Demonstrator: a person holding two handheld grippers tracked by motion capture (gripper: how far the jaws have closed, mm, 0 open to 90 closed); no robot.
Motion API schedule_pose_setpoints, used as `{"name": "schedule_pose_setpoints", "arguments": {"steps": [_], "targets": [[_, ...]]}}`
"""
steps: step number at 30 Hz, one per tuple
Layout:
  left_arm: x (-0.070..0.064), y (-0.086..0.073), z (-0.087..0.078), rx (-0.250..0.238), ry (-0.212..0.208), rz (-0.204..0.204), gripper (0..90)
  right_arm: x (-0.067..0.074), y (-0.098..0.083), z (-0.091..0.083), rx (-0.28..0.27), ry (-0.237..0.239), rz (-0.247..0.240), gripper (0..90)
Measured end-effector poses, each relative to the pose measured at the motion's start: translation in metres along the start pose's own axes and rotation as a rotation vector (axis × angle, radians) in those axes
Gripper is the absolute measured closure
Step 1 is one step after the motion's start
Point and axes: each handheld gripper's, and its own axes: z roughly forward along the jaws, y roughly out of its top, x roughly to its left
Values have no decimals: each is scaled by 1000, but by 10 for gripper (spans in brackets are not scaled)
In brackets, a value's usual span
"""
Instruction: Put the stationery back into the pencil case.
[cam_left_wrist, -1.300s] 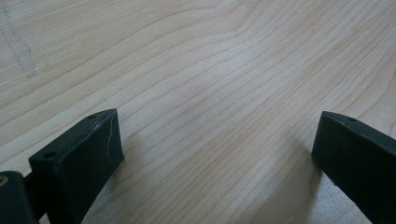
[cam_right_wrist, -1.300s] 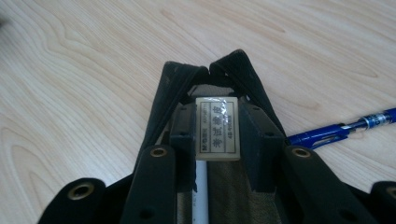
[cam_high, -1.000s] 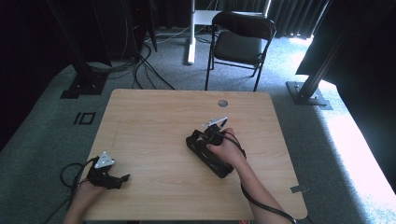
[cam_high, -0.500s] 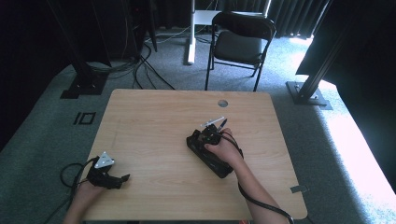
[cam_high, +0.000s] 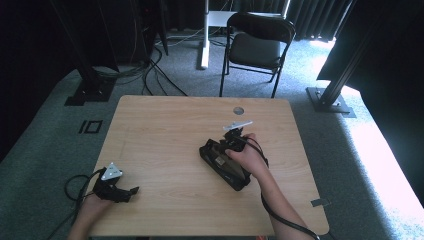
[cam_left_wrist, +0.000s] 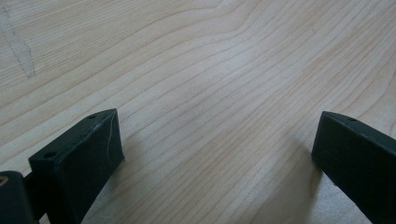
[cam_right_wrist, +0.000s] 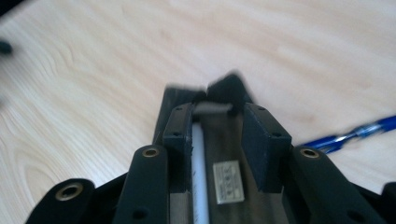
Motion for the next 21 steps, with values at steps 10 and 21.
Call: {"name": "schedule_pose_setpoints", "arguments": {"steps": [10,21], "targets": [[0,0,0,0,0,0,21,-33,7,-13,-81,-114,79,621],[0,0,0,0,0,0,21,-71,-2,16,-47,-231,203,597]]}}
